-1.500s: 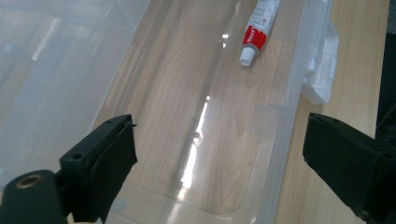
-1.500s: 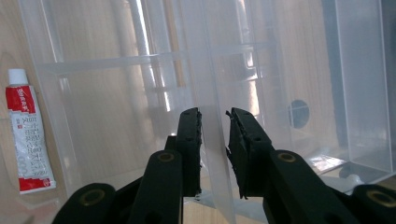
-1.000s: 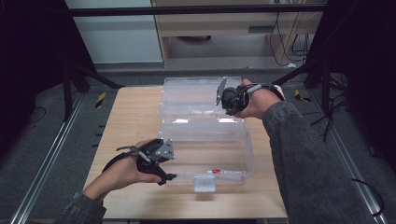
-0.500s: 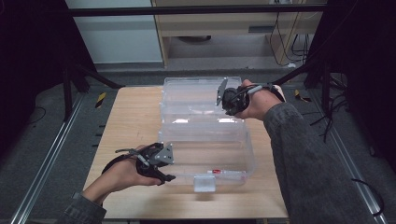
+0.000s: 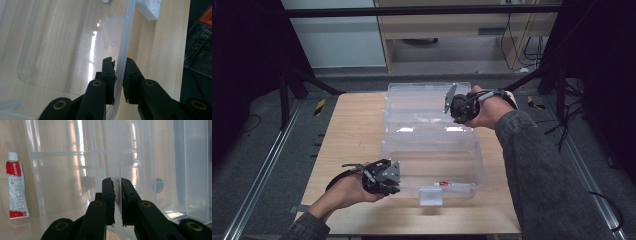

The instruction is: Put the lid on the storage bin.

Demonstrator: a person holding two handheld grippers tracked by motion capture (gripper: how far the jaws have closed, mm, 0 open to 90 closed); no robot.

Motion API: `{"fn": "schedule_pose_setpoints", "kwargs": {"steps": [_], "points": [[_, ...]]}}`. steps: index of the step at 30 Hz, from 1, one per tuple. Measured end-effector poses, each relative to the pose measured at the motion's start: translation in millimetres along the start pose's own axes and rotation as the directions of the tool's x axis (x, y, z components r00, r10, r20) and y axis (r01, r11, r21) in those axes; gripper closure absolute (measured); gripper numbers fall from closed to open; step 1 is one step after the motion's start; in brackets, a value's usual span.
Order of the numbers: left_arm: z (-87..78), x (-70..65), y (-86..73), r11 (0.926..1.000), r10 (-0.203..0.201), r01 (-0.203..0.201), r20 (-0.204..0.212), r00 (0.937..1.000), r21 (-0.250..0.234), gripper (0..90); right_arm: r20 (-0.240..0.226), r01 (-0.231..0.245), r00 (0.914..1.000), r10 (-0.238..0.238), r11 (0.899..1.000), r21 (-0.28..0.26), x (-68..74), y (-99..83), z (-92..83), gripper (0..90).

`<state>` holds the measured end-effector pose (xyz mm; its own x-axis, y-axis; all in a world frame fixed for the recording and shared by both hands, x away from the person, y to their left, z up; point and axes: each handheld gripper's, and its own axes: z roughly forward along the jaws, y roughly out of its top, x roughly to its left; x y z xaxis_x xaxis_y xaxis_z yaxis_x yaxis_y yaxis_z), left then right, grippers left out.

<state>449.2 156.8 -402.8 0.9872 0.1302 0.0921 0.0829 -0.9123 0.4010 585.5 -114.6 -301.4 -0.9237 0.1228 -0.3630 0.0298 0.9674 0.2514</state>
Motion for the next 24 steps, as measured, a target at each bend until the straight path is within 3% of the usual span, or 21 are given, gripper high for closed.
{"fn": "schedule_pose_setpoints", "kwargs": {"steps": [5, 15, 24], "points": [[0.1, 0.2, 0.9, 1.0, 0.0, 0.0, -0.001, 1.0, 0.005, 81.6, -0.002, 0.011, 0.9999, -0.011, 1.0, 0.009, -0.1, 1.3, -0.5, 83.6], [2.2, 12.4, -0.3, 0.9984, -0.053, 0.053, 0.018, 0.9984, -0.017, 81.4, 0.01, 0.011, 0.9999, -0.011, 1.0, 0.018, -6.3, 3.1, 3.2, 83.8], [5.1, 19.6, 3.4, 0.9991, -0.038, 0.038, -0.011, 0.9992, -0.02, 81.6, 0.015, 0.003, 0.9999, -0.003, 1.0, 0.03, -18.5, 5.4, 7.8, 84.1]]}}
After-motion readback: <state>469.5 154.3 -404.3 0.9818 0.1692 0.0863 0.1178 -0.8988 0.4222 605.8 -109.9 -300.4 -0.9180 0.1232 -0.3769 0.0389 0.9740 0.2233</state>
